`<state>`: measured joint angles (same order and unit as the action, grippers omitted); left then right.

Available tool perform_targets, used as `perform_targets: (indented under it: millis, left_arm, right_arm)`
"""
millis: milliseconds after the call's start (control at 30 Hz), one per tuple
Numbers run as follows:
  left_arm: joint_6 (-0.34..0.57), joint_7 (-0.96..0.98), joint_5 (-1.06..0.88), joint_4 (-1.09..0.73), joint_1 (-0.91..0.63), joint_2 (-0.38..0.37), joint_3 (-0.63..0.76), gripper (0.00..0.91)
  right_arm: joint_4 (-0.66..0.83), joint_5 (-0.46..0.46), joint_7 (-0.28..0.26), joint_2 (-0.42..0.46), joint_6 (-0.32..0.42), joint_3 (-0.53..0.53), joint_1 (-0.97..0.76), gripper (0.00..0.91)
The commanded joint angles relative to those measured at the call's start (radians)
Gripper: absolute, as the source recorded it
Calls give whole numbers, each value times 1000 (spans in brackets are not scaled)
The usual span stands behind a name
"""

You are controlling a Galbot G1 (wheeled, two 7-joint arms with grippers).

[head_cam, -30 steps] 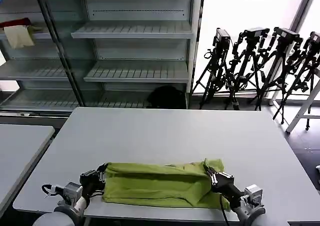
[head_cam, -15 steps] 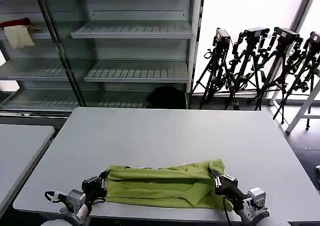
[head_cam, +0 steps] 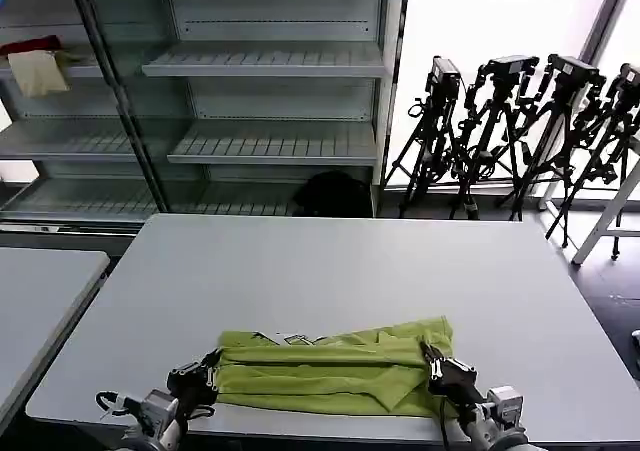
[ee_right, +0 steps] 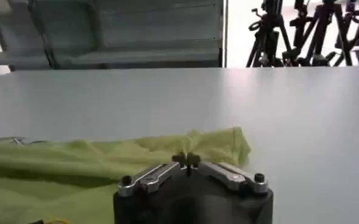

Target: Fold and organize the clothes.

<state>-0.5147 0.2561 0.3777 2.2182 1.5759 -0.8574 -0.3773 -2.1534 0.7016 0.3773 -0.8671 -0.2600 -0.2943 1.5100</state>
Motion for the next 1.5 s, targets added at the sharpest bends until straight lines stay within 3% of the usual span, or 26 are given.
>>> perform_targets:
  millis: [33,200,467,567,633,667,700,733,800,867,967,1067,1267,1500]
  left_arm:
    - [-32,2,-52,16,11,6,-2,907]
    - [-45,3,-71,57,12,28,-31,907]
    - [-61,31,-87,191,44,4,-26,907]
    - [-55,56,-83,218,53,-31,-11,907]
    - [-32,73,-81,207,57,-64,-4,907]
    - [-15,77,-79,195,61,-77,-2,907]
    - [13,94,-68,176,63,-107,2,907]
    - [15,99,-66,176,64,-111,2,907]
    - [87,109,-40,148,76,-169,6,907]
    - [111,111,-16,144,97,-230,10,907]
    - [159,111,-9,121,108,-292,23,907]
    - [209,111,11,77,102,-344,31,907]
    - [280,109,52,20,89,-376,17,907]
    - [348,119,40,-84,68,-417,45,907]
  right_arm:
    - [-16,-6,204,-47,8,30,-14,907]
    - [-102,-9,298,-61,-17,24,-50,907]
    - [-228,-12,342,-44,-58,-42,-31,907]
    - [-235,-28,320,-41,-66,-111,25,907]
    - [-219,-69,274,-42,-49,-160,82,907]
    - [-207,-93,234,-42,-25,-194,105,907]
    - [-179,-117,156,-37,28,-237,156,907]
    - [-176,-127,140,-36,60,-249,170,907]
    - [-123,-177,-53,-18,196,-310,262,907]
    - [-67,-189,-150,-16,318,-337,299,907]
    - [10,-196,-235,-15,422,-363,317,907]
    - [74,-144,-337,-5,502,-381,320,907]
    - [143,-46,-426,-1,591,-432,325,907]
    - [188,-3,-438,-2,604,-451,316,907]
